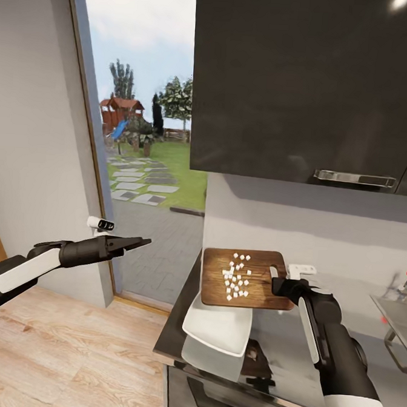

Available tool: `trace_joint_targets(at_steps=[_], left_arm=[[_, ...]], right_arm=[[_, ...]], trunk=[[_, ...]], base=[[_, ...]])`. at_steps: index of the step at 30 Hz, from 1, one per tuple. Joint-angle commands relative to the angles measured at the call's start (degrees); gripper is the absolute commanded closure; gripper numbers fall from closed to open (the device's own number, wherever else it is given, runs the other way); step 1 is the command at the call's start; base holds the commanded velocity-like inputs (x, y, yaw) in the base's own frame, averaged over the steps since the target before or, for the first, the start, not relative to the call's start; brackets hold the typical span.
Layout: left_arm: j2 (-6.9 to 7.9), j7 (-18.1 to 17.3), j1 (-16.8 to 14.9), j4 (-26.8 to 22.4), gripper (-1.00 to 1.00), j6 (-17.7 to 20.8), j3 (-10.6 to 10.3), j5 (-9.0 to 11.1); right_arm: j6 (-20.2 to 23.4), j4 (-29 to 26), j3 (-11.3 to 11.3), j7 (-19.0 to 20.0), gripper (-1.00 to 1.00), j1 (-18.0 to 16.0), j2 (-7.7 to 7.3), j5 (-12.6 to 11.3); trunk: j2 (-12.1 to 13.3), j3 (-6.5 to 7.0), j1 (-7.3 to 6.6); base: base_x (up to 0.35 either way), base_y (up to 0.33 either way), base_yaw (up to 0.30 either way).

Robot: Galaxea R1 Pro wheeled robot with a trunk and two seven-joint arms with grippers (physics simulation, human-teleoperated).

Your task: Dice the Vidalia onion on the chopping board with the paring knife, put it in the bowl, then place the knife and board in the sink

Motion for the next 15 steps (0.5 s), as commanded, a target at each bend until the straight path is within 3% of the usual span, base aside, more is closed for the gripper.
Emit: trace_joint_targets(at_steps=[1, 8, 15], left_arm=[[0.05, -0.1, -0.1, 0.0, -1.00, 0.5, -0.3, 0.6], [0.07, -0.1, -0.1, 0.0, -1.00, 0.5, -0.3, 0.6], [0.07, -0.1, -0.1, 0.0, -1.00, 0.5, -0.3, 0.6]], right_arm=[[0.1, 0.0, -0.1, 0.6, 1.00, 0.0, 0.01, 0.4], [-2.1, 0.6, -0.1, 0.5, 1.00, 0.0, 0.01, 0.2], [-2.2, 0.7, -0.1, 0.6, 1.00, 0.0, 0.01, 0.2]], trunk=[[-0.1, -0.03, 0.03], [-0.1, -0.03, 0.03], [-0.1, -0.03, 0.03]], base=[[0.008, 0.000, 0.000], [0.001, 0.000, 0.000], [0.030, 0.093, 0.000]])
